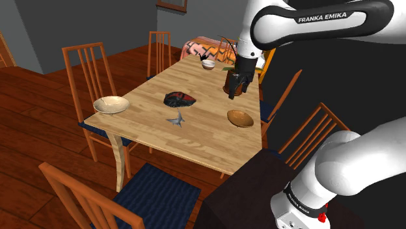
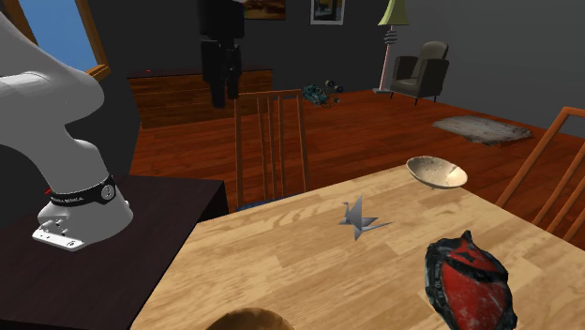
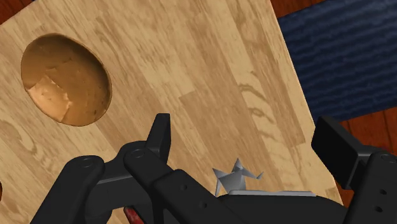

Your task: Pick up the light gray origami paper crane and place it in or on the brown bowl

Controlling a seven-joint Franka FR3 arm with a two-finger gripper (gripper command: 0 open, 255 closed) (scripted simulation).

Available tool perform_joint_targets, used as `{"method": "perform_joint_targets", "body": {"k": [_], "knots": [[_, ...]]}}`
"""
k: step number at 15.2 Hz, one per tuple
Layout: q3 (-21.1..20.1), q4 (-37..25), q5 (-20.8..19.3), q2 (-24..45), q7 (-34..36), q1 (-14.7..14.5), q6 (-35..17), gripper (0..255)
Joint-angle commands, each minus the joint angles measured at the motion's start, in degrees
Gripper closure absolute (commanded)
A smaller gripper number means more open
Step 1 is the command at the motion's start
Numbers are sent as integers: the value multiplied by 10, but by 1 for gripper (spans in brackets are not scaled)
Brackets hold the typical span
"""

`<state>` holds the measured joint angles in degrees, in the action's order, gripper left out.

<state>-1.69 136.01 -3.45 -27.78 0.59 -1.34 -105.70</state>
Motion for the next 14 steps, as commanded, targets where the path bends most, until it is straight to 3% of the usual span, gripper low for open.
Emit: {"method": "perform_joint_targets", "body": {"k": [1, 8, 14], "knots": [[-11, -15, -2, 50, 22, -1, -32, 0], [-36, -91, -28, 210, 89, 1, -103, 0], [-43, -186, -62, 350, 145, -5, -134, 0]]}}
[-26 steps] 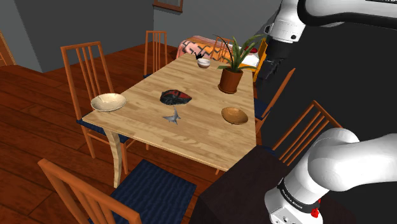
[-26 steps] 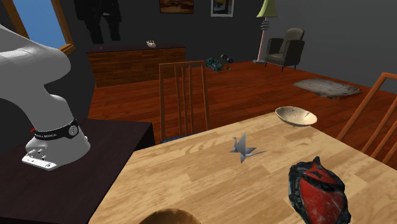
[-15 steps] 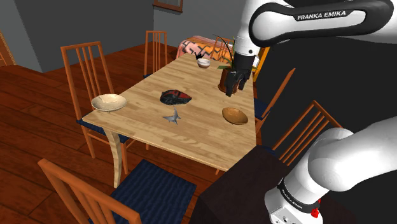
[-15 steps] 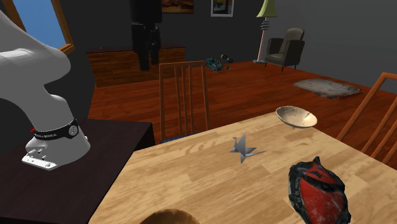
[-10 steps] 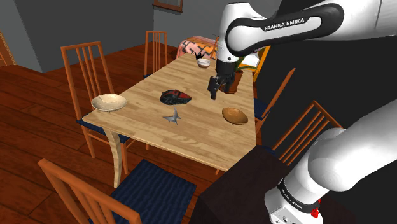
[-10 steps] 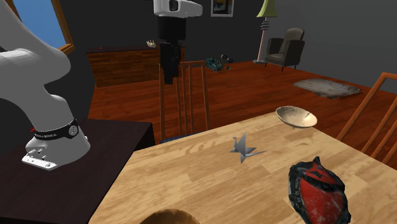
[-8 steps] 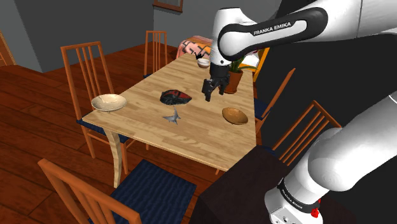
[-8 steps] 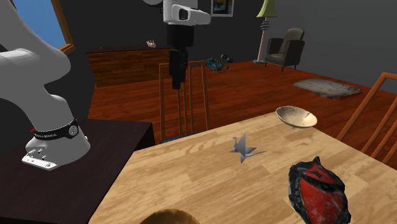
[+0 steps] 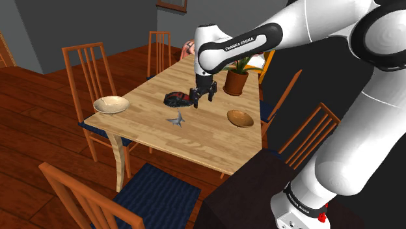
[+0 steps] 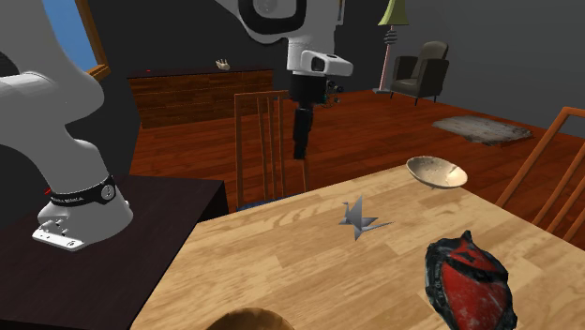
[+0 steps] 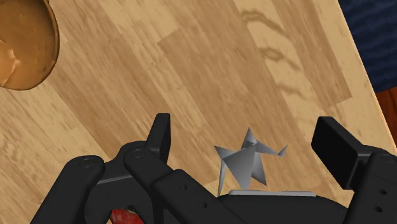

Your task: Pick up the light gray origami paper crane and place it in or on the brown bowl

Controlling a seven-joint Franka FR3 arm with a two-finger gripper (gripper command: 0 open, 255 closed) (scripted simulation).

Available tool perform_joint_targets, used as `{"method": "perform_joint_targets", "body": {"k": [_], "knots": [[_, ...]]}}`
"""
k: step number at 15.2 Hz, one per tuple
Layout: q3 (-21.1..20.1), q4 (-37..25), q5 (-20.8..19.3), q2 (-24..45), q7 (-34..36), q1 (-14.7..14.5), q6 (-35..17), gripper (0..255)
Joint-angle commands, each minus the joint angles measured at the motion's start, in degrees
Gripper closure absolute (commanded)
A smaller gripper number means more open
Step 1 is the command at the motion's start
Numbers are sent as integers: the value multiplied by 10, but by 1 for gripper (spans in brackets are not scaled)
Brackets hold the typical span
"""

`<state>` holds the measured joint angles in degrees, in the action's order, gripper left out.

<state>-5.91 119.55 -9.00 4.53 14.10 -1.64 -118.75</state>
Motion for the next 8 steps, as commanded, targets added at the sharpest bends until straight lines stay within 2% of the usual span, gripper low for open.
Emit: {"method": "perform_joint_targets", "body": {"k": [1, 8], "knots": [[-1, -40, -12, 51, 19, -4, -5, 0], [10, -197, -43, 219, 67, -22, 0, 0]]}}
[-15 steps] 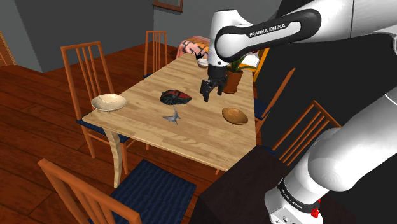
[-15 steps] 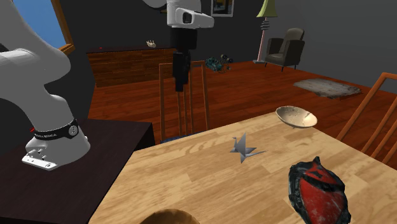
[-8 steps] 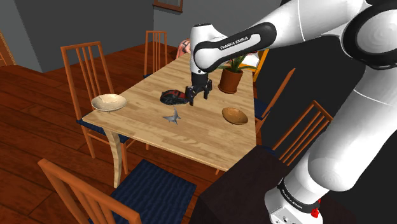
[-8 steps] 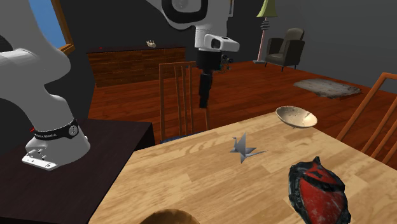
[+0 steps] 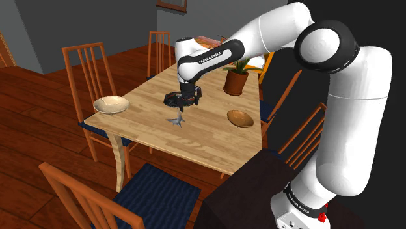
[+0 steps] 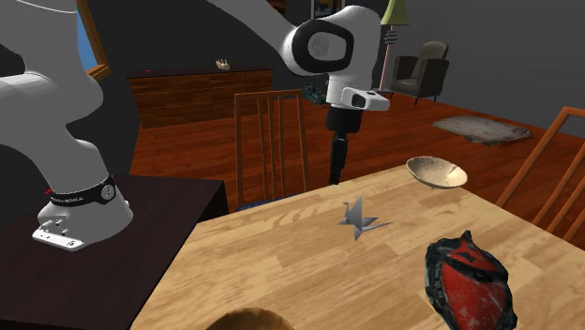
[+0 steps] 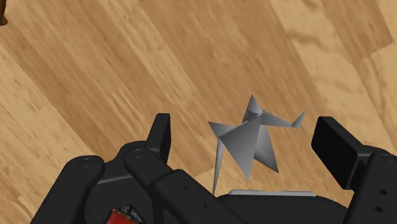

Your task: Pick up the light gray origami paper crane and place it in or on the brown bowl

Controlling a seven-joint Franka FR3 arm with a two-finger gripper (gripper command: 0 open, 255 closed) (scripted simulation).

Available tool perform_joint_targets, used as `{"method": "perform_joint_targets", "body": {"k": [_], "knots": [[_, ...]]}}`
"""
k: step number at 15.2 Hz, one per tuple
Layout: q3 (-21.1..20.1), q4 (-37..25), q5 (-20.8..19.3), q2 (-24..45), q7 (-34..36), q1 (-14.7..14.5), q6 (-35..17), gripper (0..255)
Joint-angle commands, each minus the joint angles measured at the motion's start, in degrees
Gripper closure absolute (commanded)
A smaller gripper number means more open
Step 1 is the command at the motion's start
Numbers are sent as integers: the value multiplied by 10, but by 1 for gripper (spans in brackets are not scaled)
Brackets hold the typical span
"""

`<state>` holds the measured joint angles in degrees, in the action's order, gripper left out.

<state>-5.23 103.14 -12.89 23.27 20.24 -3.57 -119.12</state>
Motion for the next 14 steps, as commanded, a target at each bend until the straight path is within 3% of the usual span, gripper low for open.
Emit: {"method": "perform_joint_targets", "body": {"k": [1, 8, 14], "knots": [[5, -59, -8, 56, 10, -5, 7, 0], [22, -279, -18, 237, 29, -24, 58, 0], [25, -261, -22, 254, 32, -20, 23, 0]]}}
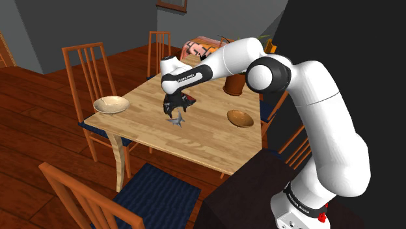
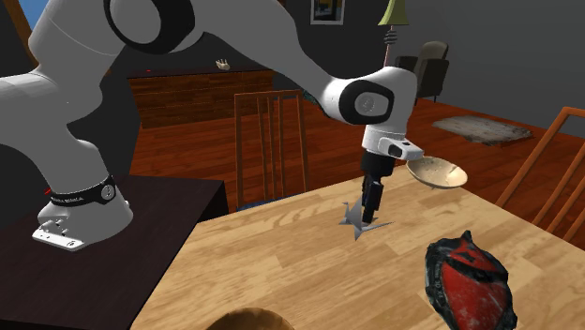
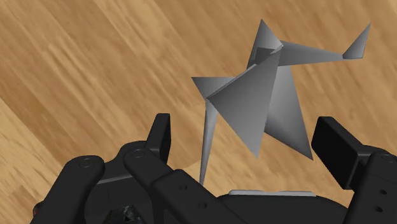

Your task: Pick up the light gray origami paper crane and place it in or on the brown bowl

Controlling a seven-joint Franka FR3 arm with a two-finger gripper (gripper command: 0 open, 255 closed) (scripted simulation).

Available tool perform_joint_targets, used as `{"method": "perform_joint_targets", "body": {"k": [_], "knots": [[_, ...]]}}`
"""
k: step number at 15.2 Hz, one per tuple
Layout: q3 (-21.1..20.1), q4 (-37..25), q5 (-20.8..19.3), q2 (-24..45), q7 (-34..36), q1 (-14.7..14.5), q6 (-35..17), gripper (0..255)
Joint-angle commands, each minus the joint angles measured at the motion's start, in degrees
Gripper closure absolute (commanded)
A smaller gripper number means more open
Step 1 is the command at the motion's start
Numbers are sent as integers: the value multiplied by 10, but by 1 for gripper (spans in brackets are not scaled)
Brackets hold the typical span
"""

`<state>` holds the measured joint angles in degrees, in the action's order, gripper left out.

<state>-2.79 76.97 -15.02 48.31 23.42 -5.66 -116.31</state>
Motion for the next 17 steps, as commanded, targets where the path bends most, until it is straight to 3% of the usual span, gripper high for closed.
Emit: {"method": "perform_joint_targets", "body": {"k": [1, 9, 10, 17], "knots": [[1, 3, -1, 7, 0, 2, -10, 0], [1, 4, -2, 9, 1, 2, -13, 0], [1, 4, -2, 9, 1, 2, -13, 255], [1, 4, -2, 9, 1, 2, -13, 255]]}}
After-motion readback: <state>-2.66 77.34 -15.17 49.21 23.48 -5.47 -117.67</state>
